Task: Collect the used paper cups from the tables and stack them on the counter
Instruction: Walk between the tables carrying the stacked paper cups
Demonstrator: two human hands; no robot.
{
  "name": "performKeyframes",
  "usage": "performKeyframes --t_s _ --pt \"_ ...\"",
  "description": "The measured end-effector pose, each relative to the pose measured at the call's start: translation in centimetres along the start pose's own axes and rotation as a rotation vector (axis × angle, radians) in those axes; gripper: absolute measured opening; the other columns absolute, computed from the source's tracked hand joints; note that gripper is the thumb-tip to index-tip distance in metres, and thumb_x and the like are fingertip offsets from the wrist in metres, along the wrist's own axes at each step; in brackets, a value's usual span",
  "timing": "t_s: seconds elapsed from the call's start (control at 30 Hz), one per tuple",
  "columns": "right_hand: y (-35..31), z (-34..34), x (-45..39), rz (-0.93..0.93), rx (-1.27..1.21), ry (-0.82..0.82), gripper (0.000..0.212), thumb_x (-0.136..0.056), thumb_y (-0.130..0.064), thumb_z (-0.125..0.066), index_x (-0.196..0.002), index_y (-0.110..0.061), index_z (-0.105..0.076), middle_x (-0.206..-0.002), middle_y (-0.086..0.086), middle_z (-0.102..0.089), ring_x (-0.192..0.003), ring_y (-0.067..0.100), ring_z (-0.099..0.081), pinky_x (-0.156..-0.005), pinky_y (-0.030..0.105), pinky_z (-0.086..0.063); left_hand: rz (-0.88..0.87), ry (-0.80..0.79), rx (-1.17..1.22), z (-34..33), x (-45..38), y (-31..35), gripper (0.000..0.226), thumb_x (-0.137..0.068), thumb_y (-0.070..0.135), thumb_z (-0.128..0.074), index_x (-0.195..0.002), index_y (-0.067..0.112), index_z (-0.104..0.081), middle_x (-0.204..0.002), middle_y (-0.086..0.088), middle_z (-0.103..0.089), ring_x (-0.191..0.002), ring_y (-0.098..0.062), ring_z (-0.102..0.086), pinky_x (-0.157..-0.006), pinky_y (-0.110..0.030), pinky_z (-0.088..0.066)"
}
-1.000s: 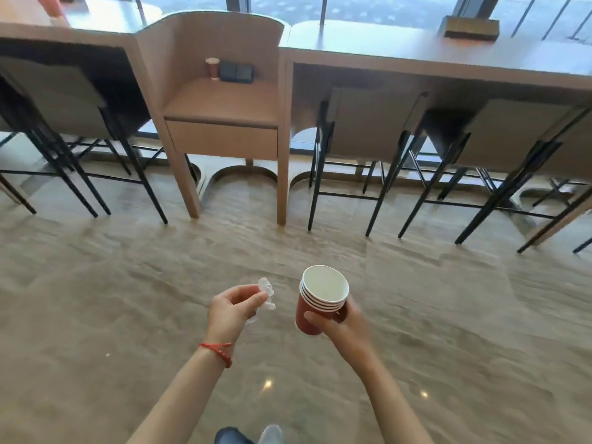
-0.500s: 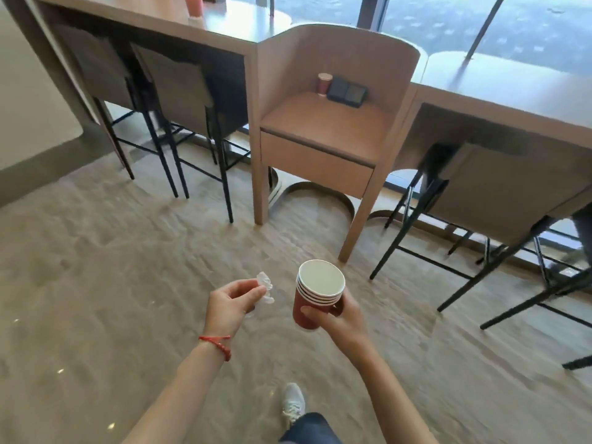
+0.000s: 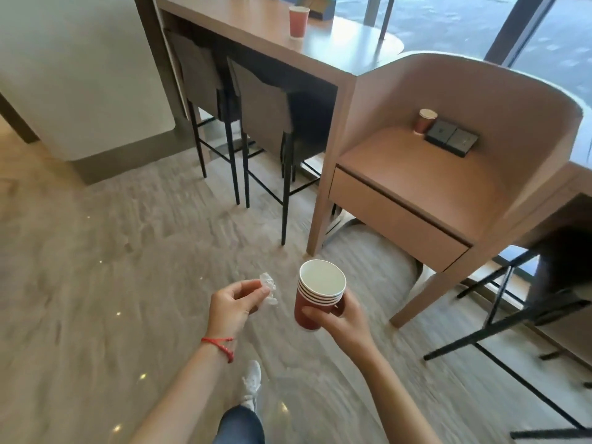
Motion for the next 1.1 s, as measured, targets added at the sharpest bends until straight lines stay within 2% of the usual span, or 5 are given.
performKeyframes --t_s 0.33,0.57,0.77,0.83,1.1 --pt "-3.8 -4.6 -19.8 0.019 -0.033 0.017 0.054 -0.069 -0.005 -0.08 -0.113 -0.024 -0.056 -0.104 -0.004 -0.068 -0.093 0.002 -0.064 -0.078 0.013 -0.049 0.008 -0.024 0.001 -1.7 -19.6 6.4 0.012 -0.071 0.003 -0.076 -0.073 0.012 -0.07 -0.054 0.007 -0.069 -0.047 0.003 -0.058 -0.045 -0.008 -0.043" --pt "-8.1 -5.8 -31.8 0.043 -0.067 0.06 0.062 -0.068 -0.001 -0.08 -0.123 -0.016 -0.053 -0.112 0.002 -0.066 -0.105 0.014 -0.062 -0.092 0.029 -0.05 -0.025 -0.044 -0.028 -3.5 -31.7 13.1 0.012 -0.069 0.01 -0.079 -0.076 0.015 -0.071 -0.06 0.009 -0.072 -0.052 0.003 -0.061 -0.048 -0.008 -0.044" --pt "-11.3 -4.3 -42.5 0.114 -0.039 0.069 0.054 -0.064 -0.014 -0.083 -0.107 -0.033 -0.056 -0.101 -0.012 -0.069 -0.095 0.0 -0.064 -0.079 0.014 -0.049 -0.054 -0.056 -0.01 -8.0 -40.6 16.8 0.012 -0.07 0.007 -0.077 -0.074 0.016 -0.071 -0.059 0.008 -0.071 -0.051 0.002 -0.062 -0.047 -0.009 -0.046" --pt "-12.3 -3.7 -46.2 0.137 -0.041 0.047 0.056 -0.066 -0.013 -0.083 -0.109 -0.035 -0.055 -0.102 -0.015 -0.068 -0.098 0.0 -0.063 -0.08 0.013 -0.049 -0.082 -0.047 -0.008 -9.6 -43.5 18.5 0.012 -0.07 0.008 -0.078 -0.076 0.016 -0.071 -0.061 0.008 -0.072 -0.053 0.001 -0.063 -0.049 -0.01 -0.047" --pt "-18.6 -0.4 -59.4 0.225 -0.043 0.003 0.062 -0.067 -0.021 -0.083 -0.121 -0.025 -0.054 -0.109 -0.011 -0.067 -0.103 0.003 -0.062 -0.081 0.015 -0.051 -0.187 -0.028 0.023 -15.8 -52.5 26.6 0.012 -0.068 0.016 -0.079 -0.076 0.02 -0.071 -0.065 0.007 -0.073 -0.059 -0.001 -0.065 -0.052 -0.012 -0.049"
Point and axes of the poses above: each hand's wrist, its own x-axis away from the middle knuckle, its own z-axis out of the back of the hand, y = z × x, the point moved 8 cm from there along -x, towards the middle knuckle
